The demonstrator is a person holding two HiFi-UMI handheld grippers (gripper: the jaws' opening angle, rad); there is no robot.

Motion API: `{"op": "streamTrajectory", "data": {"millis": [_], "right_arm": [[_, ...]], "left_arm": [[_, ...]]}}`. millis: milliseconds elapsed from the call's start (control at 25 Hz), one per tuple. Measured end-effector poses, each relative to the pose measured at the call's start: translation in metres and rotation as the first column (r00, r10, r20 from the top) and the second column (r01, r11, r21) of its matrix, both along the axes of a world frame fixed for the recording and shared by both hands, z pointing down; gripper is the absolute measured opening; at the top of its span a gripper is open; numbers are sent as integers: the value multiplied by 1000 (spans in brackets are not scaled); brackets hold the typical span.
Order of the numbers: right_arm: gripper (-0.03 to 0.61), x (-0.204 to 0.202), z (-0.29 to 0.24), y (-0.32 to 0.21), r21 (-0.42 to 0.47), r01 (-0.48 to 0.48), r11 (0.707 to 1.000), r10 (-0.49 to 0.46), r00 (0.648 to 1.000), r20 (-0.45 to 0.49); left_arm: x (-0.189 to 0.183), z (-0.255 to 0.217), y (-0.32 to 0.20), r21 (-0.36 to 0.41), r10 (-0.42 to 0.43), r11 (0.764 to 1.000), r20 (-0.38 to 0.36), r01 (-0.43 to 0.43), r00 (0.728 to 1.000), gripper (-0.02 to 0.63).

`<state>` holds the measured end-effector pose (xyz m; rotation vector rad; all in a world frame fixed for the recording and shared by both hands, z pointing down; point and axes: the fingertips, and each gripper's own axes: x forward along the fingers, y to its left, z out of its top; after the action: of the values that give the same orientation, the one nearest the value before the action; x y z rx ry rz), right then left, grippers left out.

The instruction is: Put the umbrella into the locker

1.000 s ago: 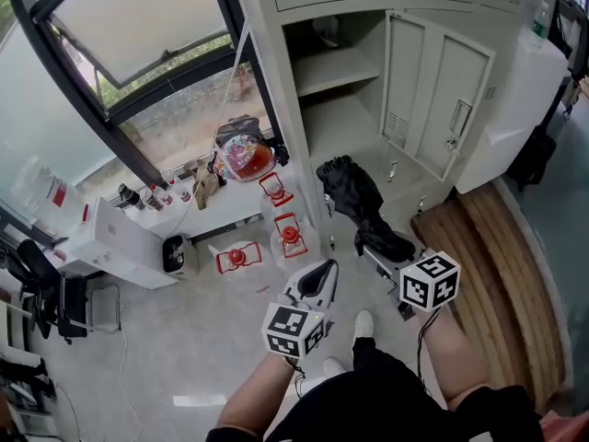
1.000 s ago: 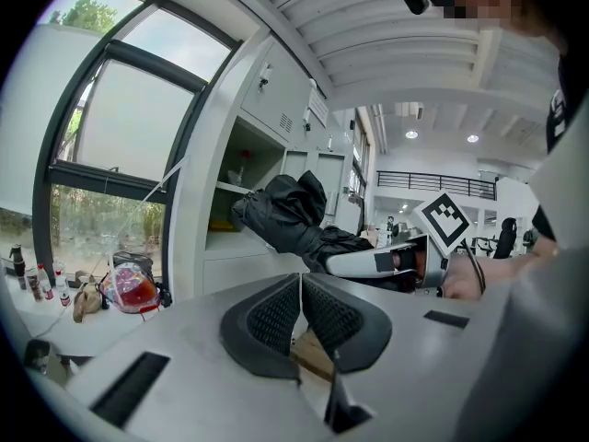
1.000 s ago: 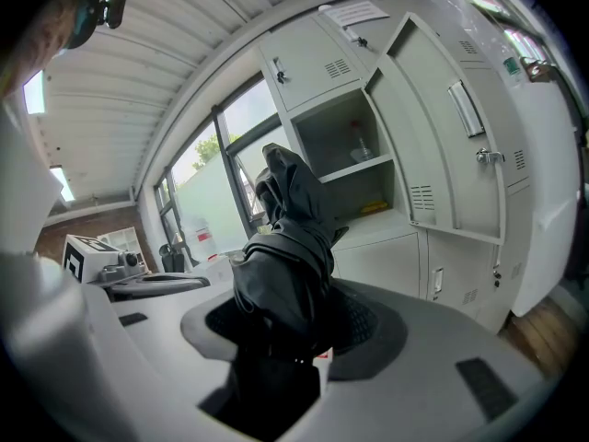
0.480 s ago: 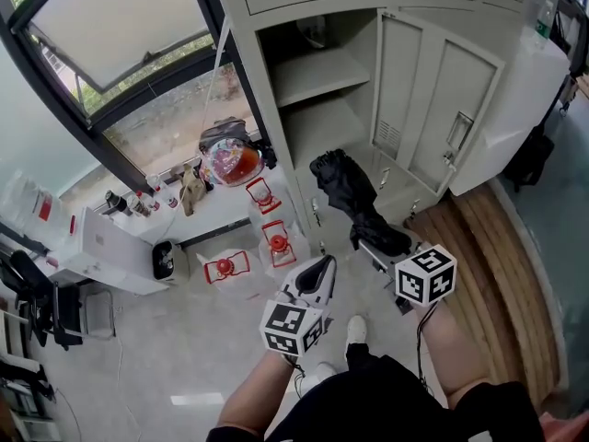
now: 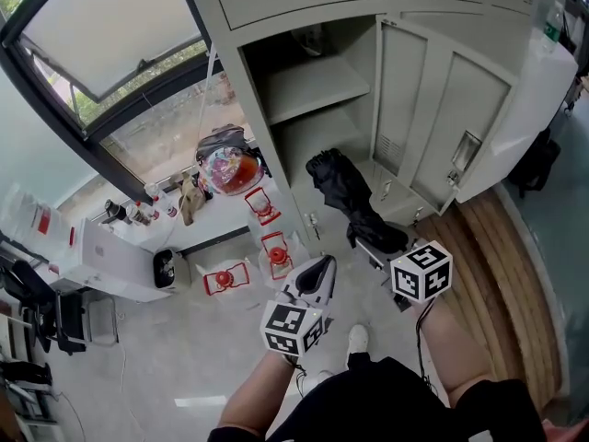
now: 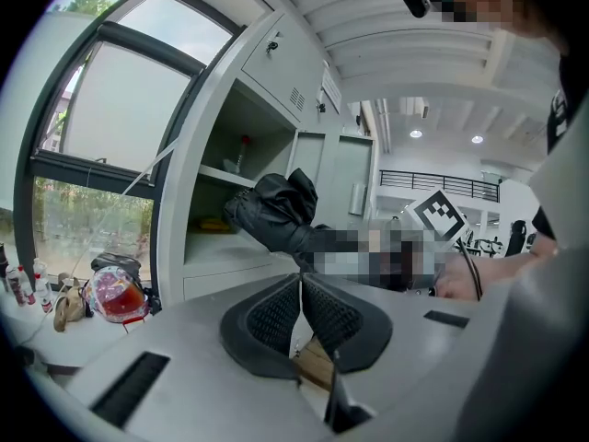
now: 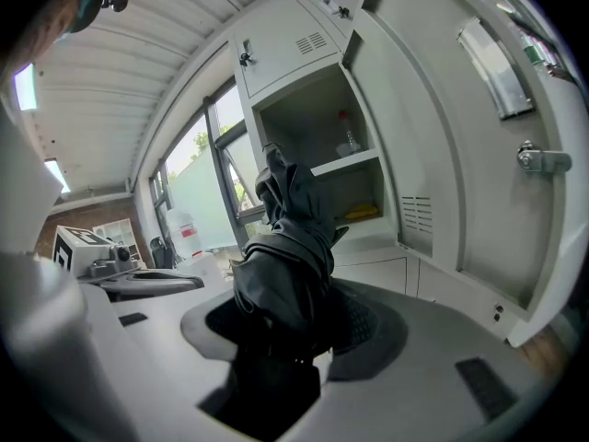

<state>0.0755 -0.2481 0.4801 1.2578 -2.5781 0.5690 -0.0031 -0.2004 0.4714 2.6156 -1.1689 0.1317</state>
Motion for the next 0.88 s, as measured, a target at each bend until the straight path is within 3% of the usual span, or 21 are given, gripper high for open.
{"op": "streamTrajectory", "data": {"millis": [880], "right_arm": [[265,3,1,-82,-7,62,998,-62,996,-69]], "left_arm": [[23,-10,-63,28,-48,998,-5,48,999,20]]}}
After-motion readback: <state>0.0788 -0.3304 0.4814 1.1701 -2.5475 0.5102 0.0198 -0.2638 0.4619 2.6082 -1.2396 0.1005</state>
